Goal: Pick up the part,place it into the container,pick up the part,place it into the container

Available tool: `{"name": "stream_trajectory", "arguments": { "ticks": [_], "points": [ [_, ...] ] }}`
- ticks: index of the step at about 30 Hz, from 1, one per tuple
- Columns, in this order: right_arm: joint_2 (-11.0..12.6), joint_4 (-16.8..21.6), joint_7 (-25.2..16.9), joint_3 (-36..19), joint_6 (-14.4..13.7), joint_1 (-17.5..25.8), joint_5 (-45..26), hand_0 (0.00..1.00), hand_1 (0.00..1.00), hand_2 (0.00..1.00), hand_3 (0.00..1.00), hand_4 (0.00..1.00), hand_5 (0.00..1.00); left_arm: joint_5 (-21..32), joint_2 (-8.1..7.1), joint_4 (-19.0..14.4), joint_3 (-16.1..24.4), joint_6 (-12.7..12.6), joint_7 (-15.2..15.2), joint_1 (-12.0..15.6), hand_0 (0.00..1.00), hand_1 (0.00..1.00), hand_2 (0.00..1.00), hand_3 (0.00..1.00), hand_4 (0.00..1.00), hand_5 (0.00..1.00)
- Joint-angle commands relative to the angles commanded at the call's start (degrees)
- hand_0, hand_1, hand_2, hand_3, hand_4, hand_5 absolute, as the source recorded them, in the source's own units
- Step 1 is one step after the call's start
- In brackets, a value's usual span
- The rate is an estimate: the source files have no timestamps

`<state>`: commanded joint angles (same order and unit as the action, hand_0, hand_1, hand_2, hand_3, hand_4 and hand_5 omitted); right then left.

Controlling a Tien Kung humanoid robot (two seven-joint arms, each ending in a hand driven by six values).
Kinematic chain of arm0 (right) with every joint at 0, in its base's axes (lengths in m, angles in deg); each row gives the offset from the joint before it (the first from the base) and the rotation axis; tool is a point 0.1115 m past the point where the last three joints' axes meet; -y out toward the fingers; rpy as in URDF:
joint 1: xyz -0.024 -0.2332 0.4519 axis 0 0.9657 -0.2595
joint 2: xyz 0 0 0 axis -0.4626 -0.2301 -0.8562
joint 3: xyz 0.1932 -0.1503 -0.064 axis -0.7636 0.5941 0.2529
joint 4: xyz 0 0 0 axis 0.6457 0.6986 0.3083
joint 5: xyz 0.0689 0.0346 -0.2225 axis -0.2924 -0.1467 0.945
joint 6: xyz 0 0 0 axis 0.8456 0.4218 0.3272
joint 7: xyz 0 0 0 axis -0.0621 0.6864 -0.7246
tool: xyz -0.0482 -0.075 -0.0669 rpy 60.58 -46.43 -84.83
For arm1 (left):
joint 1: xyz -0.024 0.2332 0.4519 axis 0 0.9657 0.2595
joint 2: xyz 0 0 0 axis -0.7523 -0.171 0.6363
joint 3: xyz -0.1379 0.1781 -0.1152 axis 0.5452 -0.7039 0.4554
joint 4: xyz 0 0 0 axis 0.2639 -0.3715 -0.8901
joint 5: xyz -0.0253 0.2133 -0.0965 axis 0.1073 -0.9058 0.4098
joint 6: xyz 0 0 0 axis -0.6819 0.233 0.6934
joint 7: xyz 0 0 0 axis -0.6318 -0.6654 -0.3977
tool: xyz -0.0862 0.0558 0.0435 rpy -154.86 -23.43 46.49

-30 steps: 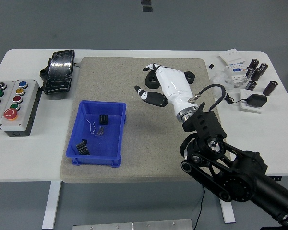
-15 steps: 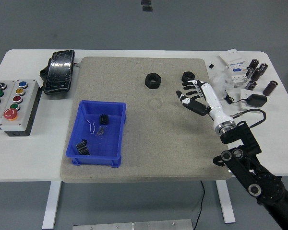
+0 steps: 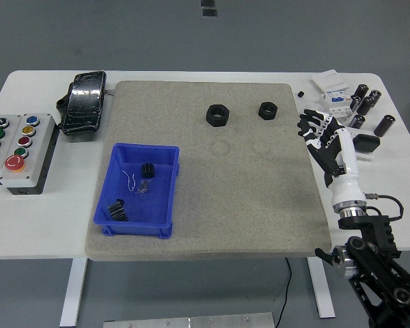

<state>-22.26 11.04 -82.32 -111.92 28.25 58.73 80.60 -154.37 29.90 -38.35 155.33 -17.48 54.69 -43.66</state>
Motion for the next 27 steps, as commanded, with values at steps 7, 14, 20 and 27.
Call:
{"name": "stream_trajectory", "arguments": {
  "ticks": [7,14,20,27],
  "points": [
    [-1.3,-1.3,-0.8,0.4,-1.8,-0.5,-1.7,0.611,0.643,0.65,0.654,0.78,0.491,-0.2,-0.23,0.0,0.0,-0.1,0.1,0.1,0.66,0.599,0.562,0.625,0.659,0.439],
    [-1.3,-0.4,-1.2,1.0,-2.2,0.1,-2.4,0.609,0.644,0.656,0.654,0.781,0.491,-1.9,-0.25,0.0,1.8,-0.1,-0.5,0.4,0.66,0.599,0.562,0.625,0.66,0.439],
    [-1.1,0.2,-1.4,2.1,-2.5,-0.2,-3.1,0.612,0.643,0.651,0.666,0.775,0.506,-1.0,-0.45,0.0,1.3,-0.3,-0.3,0.6,0.66,0.599,0.562,0.625,0.658,0.44],
    [-1.0,1.3,-1.5,2.8,-4.2,-0.1,-3.4,0.613,0.642,0.655,0.67,0.77,0.523,-0.8,-0.59,0.0,1.5,-0.6,0.0,0.6,0.66,0.599,0.562,0.625,0.658,0.441]
  ]
}}
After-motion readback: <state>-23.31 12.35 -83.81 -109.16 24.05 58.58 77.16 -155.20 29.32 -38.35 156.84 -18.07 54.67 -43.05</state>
